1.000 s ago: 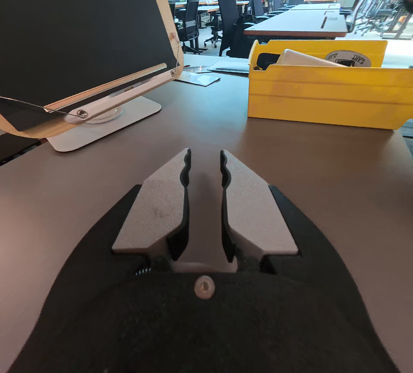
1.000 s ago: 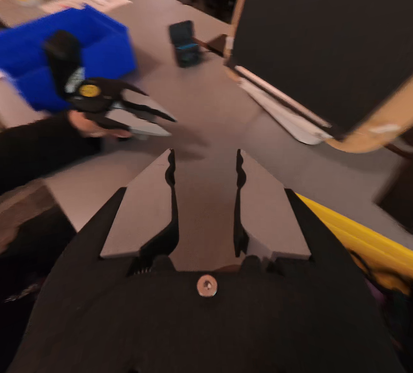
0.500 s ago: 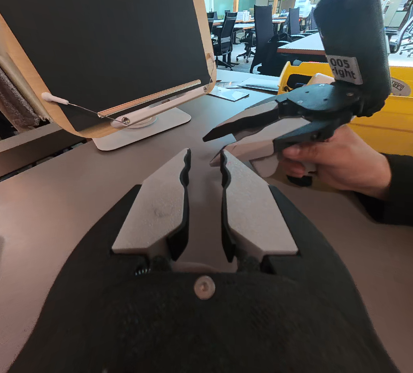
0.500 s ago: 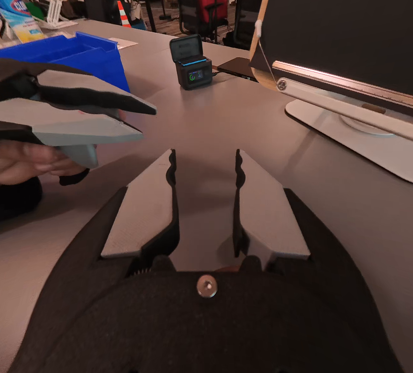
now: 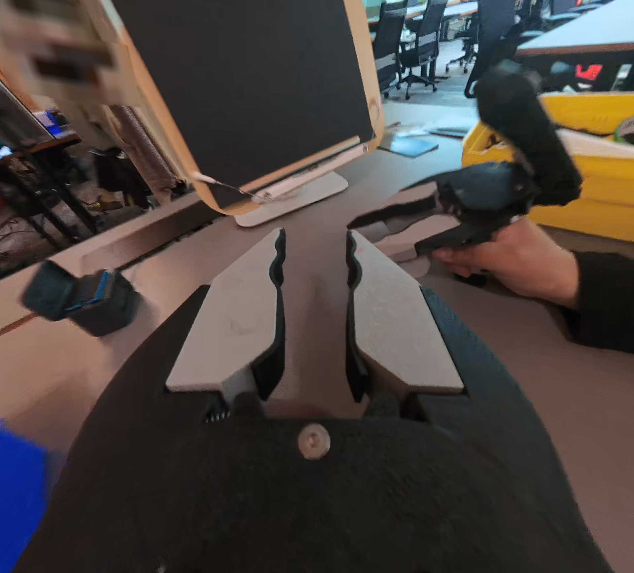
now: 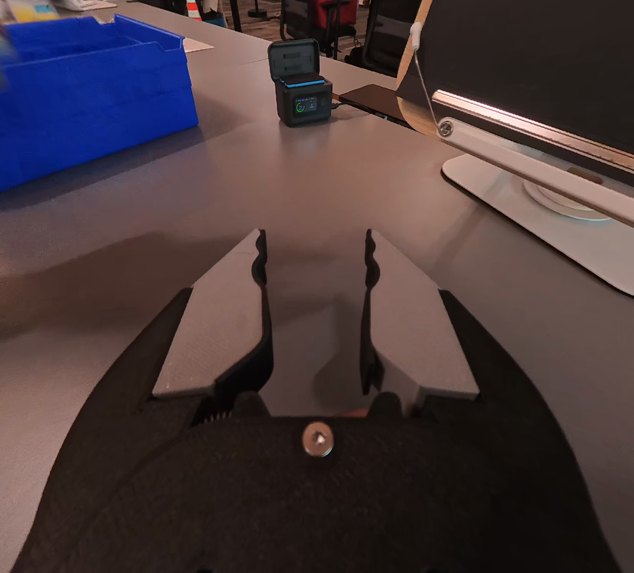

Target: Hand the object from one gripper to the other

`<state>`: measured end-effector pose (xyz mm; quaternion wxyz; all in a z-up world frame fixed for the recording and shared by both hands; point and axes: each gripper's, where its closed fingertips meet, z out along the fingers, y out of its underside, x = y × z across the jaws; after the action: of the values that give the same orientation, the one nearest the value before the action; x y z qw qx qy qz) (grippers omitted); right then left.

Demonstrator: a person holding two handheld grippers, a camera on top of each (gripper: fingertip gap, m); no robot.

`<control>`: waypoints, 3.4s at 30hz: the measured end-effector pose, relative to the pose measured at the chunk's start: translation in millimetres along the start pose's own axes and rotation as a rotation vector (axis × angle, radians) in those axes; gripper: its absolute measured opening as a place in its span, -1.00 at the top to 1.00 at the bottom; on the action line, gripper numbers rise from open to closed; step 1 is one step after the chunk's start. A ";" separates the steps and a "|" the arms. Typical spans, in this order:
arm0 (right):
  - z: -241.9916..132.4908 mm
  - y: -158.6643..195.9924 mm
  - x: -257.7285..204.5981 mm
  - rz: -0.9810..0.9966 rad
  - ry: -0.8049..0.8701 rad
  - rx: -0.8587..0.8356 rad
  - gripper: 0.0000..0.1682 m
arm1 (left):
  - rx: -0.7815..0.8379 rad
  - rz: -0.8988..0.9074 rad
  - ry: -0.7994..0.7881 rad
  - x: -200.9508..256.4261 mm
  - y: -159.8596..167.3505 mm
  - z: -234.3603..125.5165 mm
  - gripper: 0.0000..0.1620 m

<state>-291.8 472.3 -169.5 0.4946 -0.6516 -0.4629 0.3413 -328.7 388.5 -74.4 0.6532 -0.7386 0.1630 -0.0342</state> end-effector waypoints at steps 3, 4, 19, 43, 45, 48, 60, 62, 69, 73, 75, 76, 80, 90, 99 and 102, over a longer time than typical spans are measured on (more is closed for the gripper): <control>1.6 2.0 -3.3 -0.023 -0.004 -0.017 0.37 | 0.041 0.006 -0.141 -57.3 -41.2 -64.1 0.64; 2.0 2.4 -4.2 -0.029 -0.003 -0.021 0.38 | 0.042 0.001 -0.204 -86.6 -49.0 -84.9 0.68; 4.4 5.0 -12.0 -0.001 -0.047 -0.043 0.40 | -0.944 -0.374 -0.506 -306.5 213.7 -143.9 0.36; -21.9 -22.3 -106.6 0.084 -0.636 0.054 0.36 | 0.105 0.281 0.210 -53.5 -59.8 -50.4 0.64; -49.7 -47.7 -121.6 0.094 -0.780 0.189 0.39 | 0.226 0.233 0.426 16.3 -62.3 -37.7 0.64; -73.4 -69.7 -106.9 0.103 -0.786 0.321 0.47 | 0.337 0.057 0.584 56.4 -52.8 -16.9 0.64; -82.0 -81.1 -62.4 0.147 -0.694 0.386 0.62 | 0.335 -0.176 0.821 83.8 -7.9 37.3 0.64; -77.8 -77.1 -63.8 0.137 -0.692 0.368 0.66 | 0.312 -0.183 0.815 83.5 -2.8 37.2 0.64; -53.5 -68.9 -49.2 0.247 -0.655 0.308 0.67 | 0.207 -0.243 0.713 68.2 15.3 52.7 0.63; -27.8 -57.5 -24.8 0.365 -0.613 0.212 0.67 | 0.087 -0.023 0.548 58.6 44.7 67.3 0.33; -20.4 -51.8 -23.7 0.449 -0.677 0.142 0.67 | 0.069 0.110 0.449 50.5 51.7 72.4 0.26; -17.2 -47.2 -24.0 0.471 -0.693 0.101 0.67 | 0.081 0.184 0.394 45.7 51.8 73.7 0.25; -12.3 -29.3 -24.4 0.463 -0.668 -0.031 0.67 | 0.117 0.513 0.224 39.0 56.7 75.1 0.14; -29.9 -23.6 -37.3 0.625 -0.846 -0.115 0.67 | 0.146 0.797 0.154 60.2 62.8 74.0 -0.06; -39.8 -14.9 -63.7 0.544 -0.956 -0.196 0.67 | 0.169 0.710 0.312 80.9 61.3 63.5 0.15; -41.2 -19.4 -64.0 0.564 -0.976 -0.167 0.67 | 0.168 0.680 0.331 81.5 57.2 62.1 0.15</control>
<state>-281.4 400.1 -140.2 0.0603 -0.5537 -0.4714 0.6838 -246.6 419.1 -152.4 0.6501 -0.5709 0.4987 0.0523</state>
